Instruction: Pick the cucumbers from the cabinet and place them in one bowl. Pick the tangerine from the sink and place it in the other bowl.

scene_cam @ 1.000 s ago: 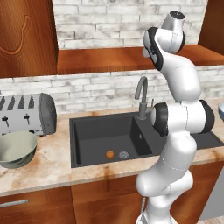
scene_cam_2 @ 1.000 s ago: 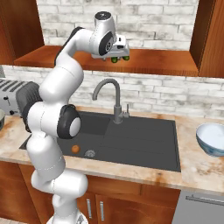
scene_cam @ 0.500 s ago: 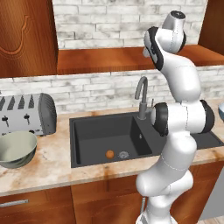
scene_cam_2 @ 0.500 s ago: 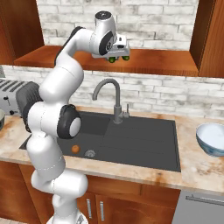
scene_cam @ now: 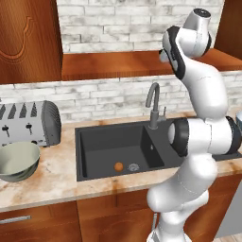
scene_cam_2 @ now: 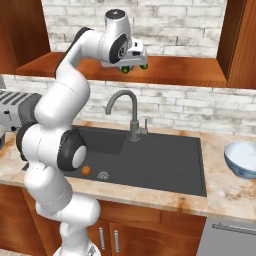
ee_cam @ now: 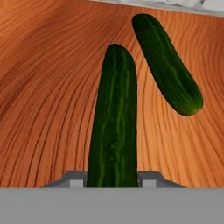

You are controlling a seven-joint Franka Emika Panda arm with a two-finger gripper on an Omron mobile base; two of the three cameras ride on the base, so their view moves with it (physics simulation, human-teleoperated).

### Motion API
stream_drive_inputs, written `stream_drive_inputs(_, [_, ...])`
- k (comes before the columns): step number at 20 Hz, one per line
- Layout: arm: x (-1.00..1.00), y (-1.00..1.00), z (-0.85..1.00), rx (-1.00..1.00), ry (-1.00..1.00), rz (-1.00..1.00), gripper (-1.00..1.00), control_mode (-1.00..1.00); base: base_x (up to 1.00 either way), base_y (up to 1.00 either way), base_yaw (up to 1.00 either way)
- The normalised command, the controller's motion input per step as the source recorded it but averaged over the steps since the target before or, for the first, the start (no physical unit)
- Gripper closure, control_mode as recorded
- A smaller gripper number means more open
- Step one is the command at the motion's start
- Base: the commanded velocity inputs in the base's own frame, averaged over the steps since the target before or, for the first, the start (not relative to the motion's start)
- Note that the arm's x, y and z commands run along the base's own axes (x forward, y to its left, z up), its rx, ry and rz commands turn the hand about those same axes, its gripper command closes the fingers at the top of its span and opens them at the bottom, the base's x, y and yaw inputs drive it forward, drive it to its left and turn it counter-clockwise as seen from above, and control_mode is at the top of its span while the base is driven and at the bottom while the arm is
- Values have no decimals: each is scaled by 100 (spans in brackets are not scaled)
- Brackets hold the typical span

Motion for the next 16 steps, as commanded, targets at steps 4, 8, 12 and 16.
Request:
stream_drive_inputs(4, [-81, 3, 14, 0, -4, -1, 100, -100, 0, 0, 0])
stream_drive_inputs(8, [-90, 15, 17, 0, 0, -3, 100, -100, 0, 0, 0])
stream_drive_inputs(12, [-90, 24, 7, 0, 0, -4, 100, -100, 0, 0, 0])
stream_drive_inputs(16, [-77, 30, 1, 0, 1, -3, 100, -100, 0, 0, 0])
